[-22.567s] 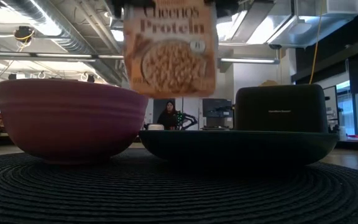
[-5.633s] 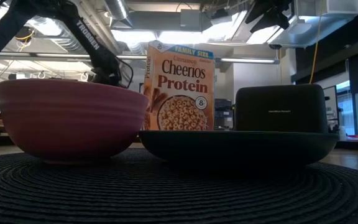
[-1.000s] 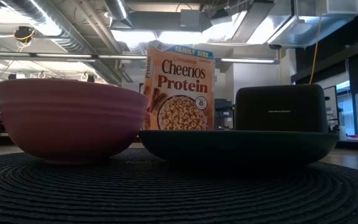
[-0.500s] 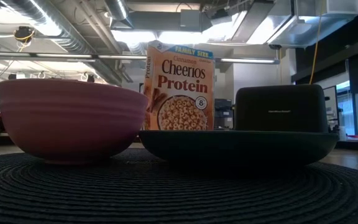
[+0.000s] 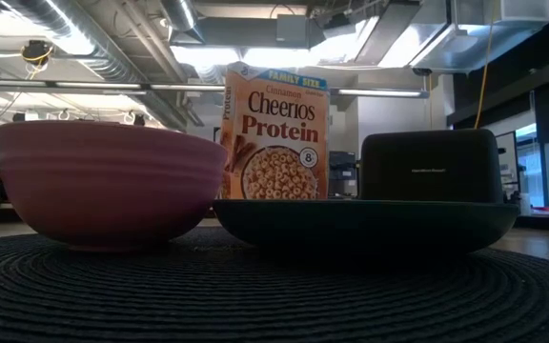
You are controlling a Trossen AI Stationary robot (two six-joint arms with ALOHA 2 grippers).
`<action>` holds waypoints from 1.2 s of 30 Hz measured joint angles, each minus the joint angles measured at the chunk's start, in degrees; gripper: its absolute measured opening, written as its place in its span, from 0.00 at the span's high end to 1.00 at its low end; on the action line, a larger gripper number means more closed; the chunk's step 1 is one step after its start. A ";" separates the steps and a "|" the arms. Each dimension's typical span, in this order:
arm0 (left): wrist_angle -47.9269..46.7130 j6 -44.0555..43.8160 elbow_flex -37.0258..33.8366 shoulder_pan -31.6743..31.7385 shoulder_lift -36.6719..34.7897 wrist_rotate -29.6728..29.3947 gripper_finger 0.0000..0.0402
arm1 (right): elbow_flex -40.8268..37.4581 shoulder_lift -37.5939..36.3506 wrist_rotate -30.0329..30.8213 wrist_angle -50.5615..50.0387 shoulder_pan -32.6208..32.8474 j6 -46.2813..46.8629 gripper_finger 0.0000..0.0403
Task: Arrange a breakfast setting
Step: Put the apple on the green plate
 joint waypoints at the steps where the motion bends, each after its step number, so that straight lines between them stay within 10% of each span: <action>1: 0.63 0.05 0.00 0.02 0.00 0.82 0.01 | -0.06 -0.50 0.62 -0.60 0.00 0.02 0.28; 10: 0.38 10.20 0.11 0.36 -3.14 -1.48 0.02 | -0.10 -7.84 3.82 -1.78 -0.82 7.42 0.28; 22: 7.00 46.15 0.07 0.49 -10.50 -20.44 0.04 | -0.10 -12.82 -13.65 -21.36 -7.18 42.48 0.28; 36: 12.84 71.92 0.04 -5.28 -3.53 -18.61 0.51 | -0.08 -7.41 -18.74 -13.07 -7.08 46.42 0.26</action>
